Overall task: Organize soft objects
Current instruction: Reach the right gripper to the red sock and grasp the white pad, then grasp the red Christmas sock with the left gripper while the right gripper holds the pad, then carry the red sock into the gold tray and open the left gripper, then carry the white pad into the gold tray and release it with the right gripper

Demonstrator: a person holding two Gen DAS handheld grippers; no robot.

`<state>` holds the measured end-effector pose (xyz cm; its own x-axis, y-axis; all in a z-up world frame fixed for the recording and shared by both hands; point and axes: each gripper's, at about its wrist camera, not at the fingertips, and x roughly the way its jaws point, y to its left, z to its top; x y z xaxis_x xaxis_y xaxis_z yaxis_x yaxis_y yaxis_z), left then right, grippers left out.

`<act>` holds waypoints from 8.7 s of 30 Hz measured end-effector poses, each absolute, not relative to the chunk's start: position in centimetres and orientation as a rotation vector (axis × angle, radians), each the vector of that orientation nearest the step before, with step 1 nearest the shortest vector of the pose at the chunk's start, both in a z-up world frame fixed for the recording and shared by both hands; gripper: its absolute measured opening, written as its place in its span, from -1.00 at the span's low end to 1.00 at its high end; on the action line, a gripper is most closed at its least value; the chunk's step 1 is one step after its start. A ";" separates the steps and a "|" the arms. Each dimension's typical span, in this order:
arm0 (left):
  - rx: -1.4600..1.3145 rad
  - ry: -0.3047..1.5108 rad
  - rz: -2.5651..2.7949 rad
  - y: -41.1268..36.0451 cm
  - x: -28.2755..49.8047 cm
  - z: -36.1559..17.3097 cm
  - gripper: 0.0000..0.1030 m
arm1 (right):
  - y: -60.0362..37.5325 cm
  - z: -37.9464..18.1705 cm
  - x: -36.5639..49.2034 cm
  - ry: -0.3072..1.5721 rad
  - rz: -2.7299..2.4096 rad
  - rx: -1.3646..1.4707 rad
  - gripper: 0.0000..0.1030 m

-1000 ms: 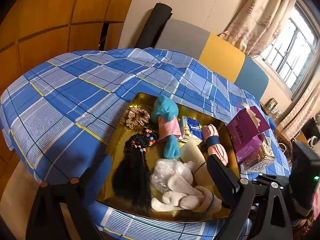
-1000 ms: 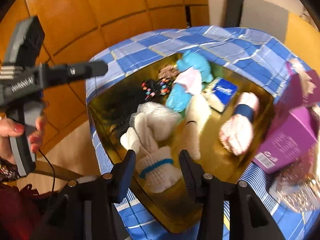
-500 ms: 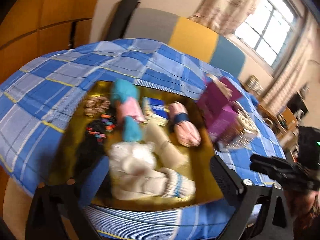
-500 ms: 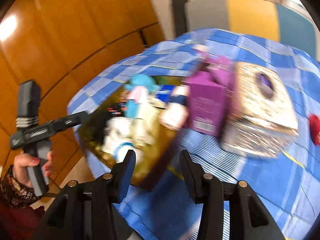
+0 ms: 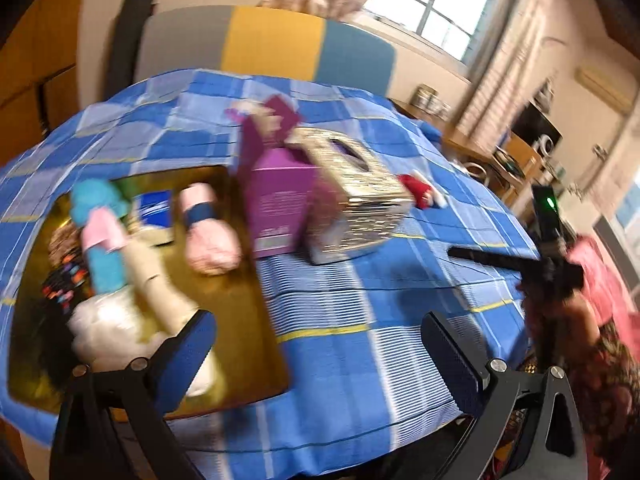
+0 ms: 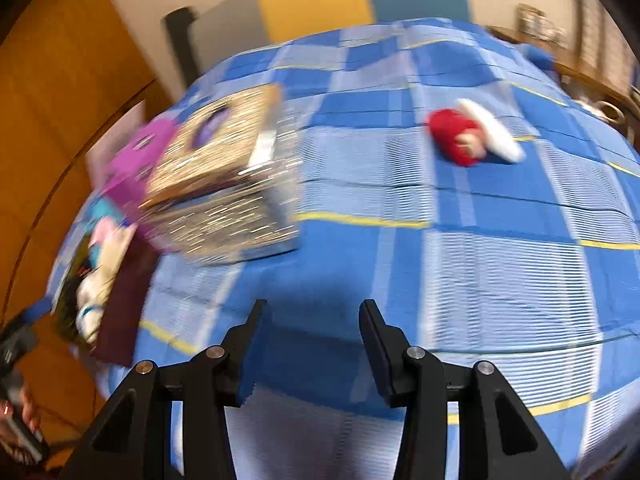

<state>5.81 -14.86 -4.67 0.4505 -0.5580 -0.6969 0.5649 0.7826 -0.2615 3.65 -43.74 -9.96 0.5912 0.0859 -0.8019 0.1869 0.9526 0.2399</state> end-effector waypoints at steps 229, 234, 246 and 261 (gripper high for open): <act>0.018 0.842 -0.184 -2.2 6.7 -8.2 1.00 | -21.4 -2.8 8.9 0.800 0.365 0.169 -0.66; 0.017 0.827 -0.125 -0.4 6.6 -8.2 1.00 | -18.1 -5.2 12.6 0.855 0.361 0.129 -0.66; 0.021 0.816 -0.091 0.5 7.0 -8.1 1.00 | -16.7 -9.7 17.1 0.999 0.227 0.082 -0.38; -0.048 0.820 -0.046 1.8 7.4 -7.9 0.99 | -16.1 -9.9 16.0 0.942 0.223 0.010 -0.67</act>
<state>7.43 1.83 -7.87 0.6815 -0.0599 -0.7294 0.0225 0.9979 -0.0608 16.03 -16.09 -9.94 0.5666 0.1943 -0.8008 -0.1858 0.9769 0.1055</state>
